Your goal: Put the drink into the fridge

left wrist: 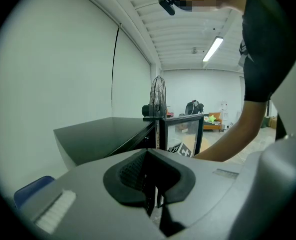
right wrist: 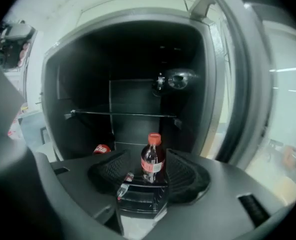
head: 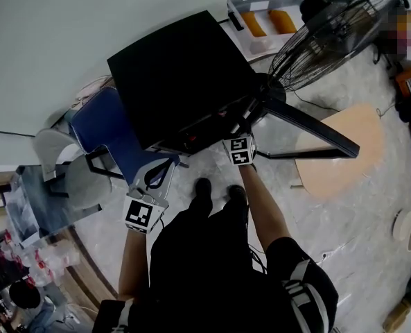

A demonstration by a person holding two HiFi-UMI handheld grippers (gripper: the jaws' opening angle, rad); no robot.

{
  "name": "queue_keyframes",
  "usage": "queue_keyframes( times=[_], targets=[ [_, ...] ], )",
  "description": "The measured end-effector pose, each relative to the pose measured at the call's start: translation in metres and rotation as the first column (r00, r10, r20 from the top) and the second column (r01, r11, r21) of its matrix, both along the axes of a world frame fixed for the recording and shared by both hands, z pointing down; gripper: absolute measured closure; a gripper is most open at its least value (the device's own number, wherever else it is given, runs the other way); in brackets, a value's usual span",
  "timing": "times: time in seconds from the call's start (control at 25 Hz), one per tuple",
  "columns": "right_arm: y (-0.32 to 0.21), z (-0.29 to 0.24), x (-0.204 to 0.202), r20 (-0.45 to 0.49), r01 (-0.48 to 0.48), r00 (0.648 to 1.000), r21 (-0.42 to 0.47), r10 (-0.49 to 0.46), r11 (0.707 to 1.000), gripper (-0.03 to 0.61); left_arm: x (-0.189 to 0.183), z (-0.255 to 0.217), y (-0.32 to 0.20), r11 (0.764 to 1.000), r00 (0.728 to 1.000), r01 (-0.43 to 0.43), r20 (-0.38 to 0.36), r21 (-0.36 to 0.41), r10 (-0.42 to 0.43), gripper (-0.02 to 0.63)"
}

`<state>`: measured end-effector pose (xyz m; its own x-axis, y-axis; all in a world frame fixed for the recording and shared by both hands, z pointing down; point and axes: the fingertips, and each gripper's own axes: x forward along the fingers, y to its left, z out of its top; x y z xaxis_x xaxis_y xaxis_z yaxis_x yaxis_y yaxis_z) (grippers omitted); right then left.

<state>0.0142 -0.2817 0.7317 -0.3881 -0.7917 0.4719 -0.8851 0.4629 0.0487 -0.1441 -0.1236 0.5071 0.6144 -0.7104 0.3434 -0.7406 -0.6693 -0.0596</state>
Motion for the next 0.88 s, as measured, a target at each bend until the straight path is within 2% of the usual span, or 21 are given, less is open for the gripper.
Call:
queue_keyframes(
  times=[0.52, 0.72, 0.88],
  targets=[
    [0.042, -0.022, 0.037, 0.001, 0.083, 0.997, -0.024, -0.083, 0.996, 0.364, 0.033, -0.011, 0.006, 0.998, 0.998, 0.054, -0.021, 0.008, -0.054, 0.612],
    [0.053, -0.038, 0.054, 0.039, 0.122, 0.992, -0.026, -0.121, 0.992, 0.368, 0.048, -0.011, 0.009, 0.996, 0.995, 0.089, -0.035, 0.015, -0.089, 0.612],
    [0.062, -0.05, 0.066, 0.043, 0.157, 0.987, -0.01, -0.157, 0.987, 0.402, 0.059, -0.01, 0.014, 0.992, 0.992, 0.124, -0.038, 0.011, -0.123, 0.612]
  ],
)
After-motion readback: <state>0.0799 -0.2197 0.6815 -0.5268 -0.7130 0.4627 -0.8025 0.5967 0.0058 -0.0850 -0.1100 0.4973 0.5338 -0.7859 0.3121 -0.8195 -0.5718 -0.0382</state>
